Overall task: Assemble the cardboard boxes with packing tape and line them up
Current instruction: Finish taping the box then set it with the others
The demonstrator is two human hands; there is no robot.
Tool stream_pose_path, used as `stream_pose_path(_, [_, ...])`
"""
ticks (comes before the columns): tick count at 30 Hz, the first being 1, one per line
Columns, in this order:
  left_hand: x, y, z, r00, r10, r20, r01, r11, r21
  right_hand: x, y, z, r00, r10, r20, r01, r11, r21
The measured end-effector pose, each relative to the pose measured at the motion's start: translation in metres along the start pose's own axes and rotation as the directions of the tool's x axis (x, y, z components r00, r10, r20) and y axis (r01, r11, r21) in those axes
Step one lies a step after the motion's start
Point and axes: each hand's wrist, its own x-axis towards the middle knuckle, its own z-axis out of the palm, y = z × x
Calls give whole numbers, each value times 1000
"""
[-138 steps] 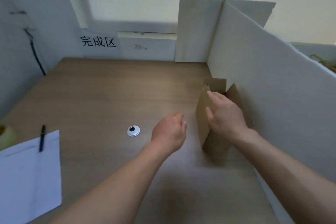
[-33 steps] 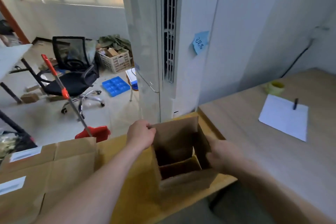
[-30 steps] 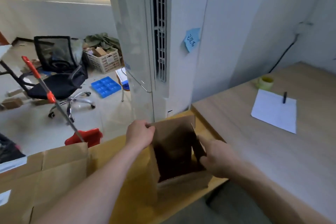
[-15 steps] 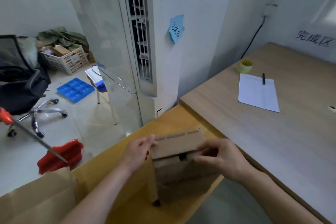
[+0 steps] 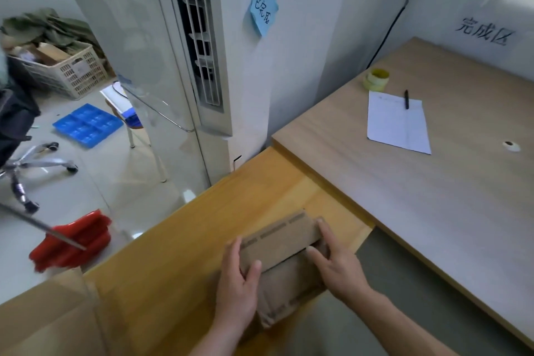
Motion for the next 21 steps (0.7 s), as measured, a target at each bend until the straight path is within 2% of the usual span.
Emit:
stream_pose_path(2, [-1,6,7,997,-43,-57,40,998,-46,7,2,-1,999,47,-9,-46,994,98])
stream_pose_path(5, [-1,31,9,991,-33,-133,17,993,-119,7,-10,-6,987,87,-132,-53,968,245])
stream_pose_path(8, [1,81,3,963,124,-241,-150,984,-92,7,-41,-39,970,5,-242,92,917,387])
stream_pose_path(11, [1,159,13,879,374,-296,-379,924,44,6,-58,-109,909,-105,-402,289,856,429])
stream_pose_path(13, [5,212,45,830,509,-229,-517,856,30,3,-49,-169,850,-86,-519,360,815,454])
stream_pose_path(15, [9,254,97,826,556,-99,-562,826,-51,0,-17,-227,799,-18,-600,354,822,447])
stream_pose_path(18, [15,292,198,818,563,113,-556,826,-88,-2,63,-298,729,109,-676,268,864,427])
stream_pose_path(21, [20,294,297,797,520,307,-533,845,-48,-3,148,-331,690,250,-679,112,891,440])
